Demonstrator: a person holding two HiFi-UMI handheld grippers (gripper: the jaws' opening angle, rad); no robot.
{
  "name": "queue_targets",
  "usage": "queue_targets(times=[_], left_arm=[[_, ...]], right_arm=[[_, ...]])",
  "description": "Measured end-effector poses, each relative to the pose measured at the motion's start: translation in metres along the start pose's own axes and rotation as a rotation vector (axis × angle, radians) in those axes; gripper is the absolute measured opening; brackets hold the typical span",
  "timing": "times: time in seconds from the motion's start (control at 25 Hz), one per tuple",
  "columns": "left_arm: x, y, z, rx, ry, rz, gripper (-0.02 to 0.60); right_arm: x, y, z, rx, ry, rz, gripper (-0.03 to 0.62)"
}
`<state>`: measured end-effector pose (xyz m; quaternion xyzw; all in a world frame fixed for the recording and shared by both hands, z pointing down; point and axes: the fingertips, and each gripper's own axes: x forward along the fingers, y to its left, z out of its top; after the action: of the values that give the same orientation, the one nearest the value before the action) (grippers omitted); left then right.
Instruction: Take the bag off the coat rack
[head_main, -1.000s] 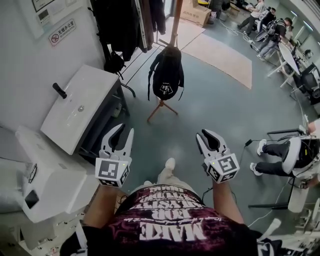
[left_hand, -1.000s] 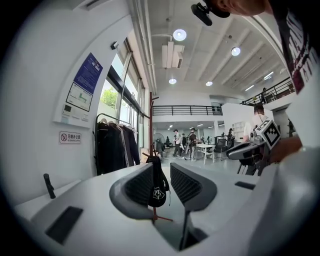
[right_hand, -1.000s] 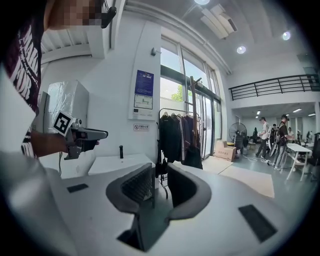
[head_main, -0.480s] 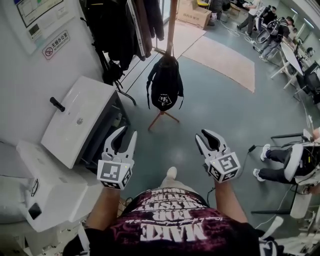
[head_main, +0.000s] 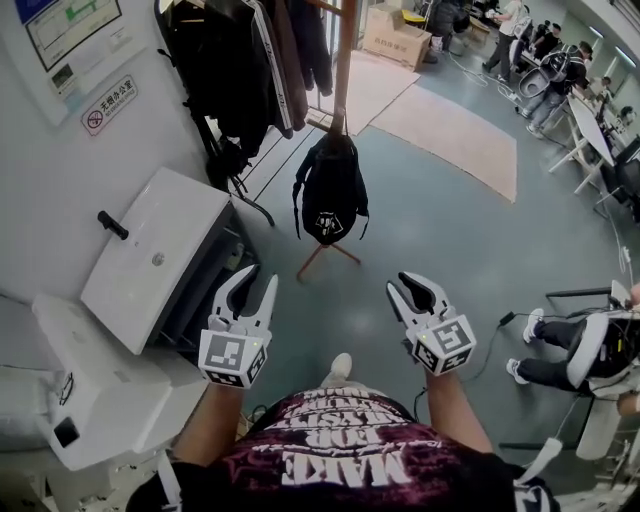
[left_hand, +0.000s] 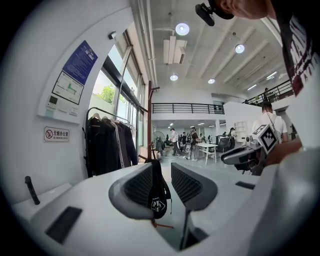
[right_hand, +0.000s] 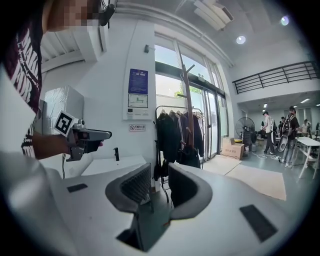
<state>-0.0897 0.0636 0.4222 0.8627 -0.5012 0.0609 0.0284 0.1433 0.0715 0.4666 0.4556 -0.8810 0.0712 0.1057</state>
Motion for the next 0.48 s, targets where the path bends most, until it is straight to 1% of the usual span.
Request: queue_targets(times=[0.28,0.48], left_arm=[[0.021,0.012,0.015,0.013,-0.028,0.065,0.106],[0.041,0.012,0.021,0.010,-0.039,0.081,0.106]], right_arm=[[0.017,-0.020,0.008,0.002,-0.016,0.035,0.115],[0.025,-0.042,0.017,0.002,-0.033,0.046,0.115]])
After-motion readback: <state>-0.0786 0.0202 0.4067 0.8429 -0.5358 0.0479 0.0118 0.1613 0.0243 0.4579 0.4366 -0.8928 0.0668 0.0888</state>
